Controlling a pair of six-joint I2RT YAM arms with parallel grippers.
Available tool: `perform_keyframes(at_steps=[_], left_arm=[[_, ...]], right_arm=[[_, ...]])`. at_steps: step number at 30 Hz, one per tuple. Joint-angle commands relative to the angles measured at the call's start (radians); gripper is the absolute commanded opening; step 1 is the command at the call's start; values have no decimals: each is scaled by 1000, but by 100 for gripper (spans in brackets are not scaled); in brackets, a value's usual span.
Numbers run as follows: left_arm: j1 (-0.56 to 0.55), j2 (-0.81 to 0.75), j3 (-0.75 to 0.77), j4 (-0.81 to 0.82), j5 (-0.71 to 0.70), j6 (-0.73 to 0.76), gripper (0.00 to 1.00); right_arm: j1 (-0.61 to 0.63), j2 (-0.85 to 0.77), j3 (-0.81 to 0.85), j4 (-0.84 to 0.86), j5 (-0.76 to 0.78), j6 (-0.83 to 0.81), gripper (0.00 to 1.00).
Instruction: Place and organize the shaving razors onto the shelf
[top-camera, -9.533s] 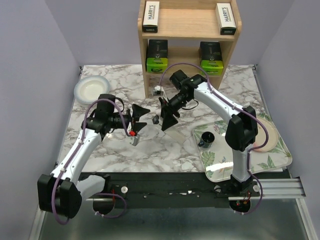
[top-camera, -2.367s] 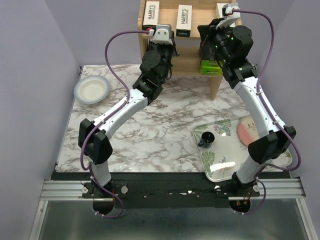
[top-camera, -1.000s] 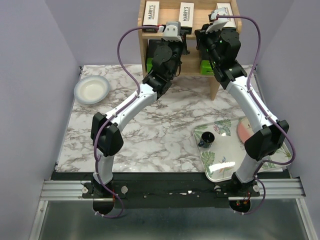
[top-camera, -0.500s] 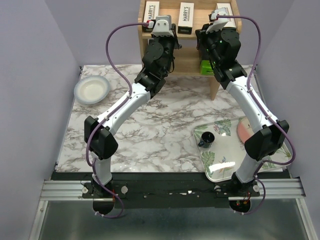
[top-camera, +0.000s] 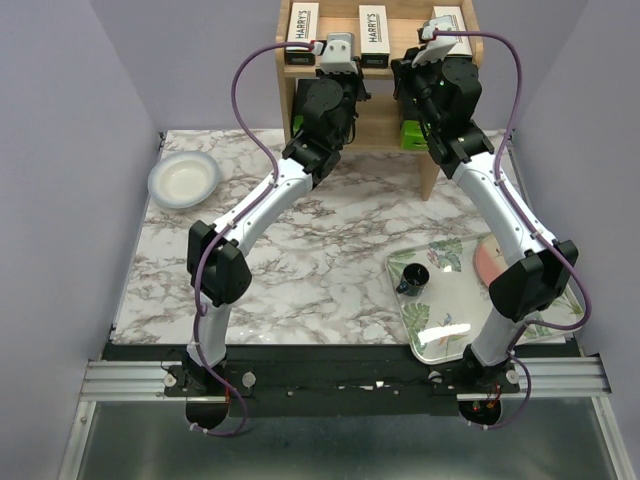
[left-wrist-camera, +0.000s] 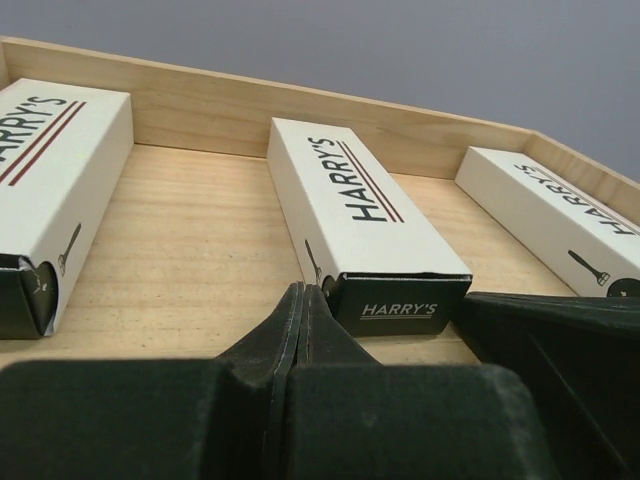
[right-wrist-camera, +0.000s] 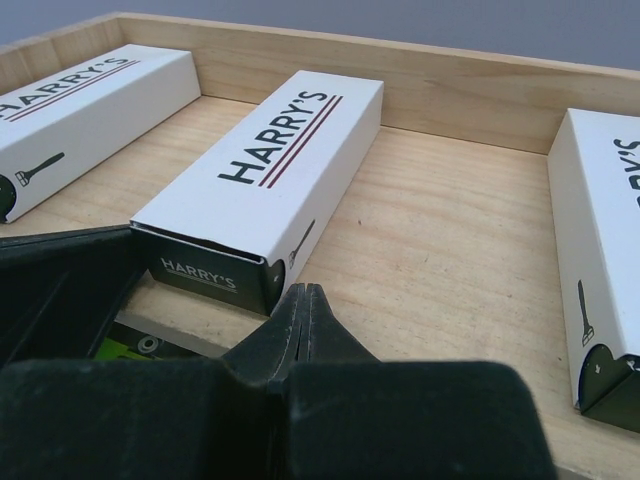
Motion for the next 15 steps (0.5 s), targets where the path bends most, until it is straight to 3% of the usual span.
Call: perform_keyframes(at_steps=[1,10,13,15], left_arm=[[0,11,9,-29,42,-32,0],[0,-60,-46,-71,-45,-73,0],[0,-190,-173,-74,-3,-81,0],[-2,-340,-369,-16,96,-66,0]], right_arm=[[6,-4,22,20,22,-6,1],[6,-38,5,-1,32,-14,1],[6,-114,-70,-36,32,-34,1],[6,-254,-159,-57,10,-14,0]])
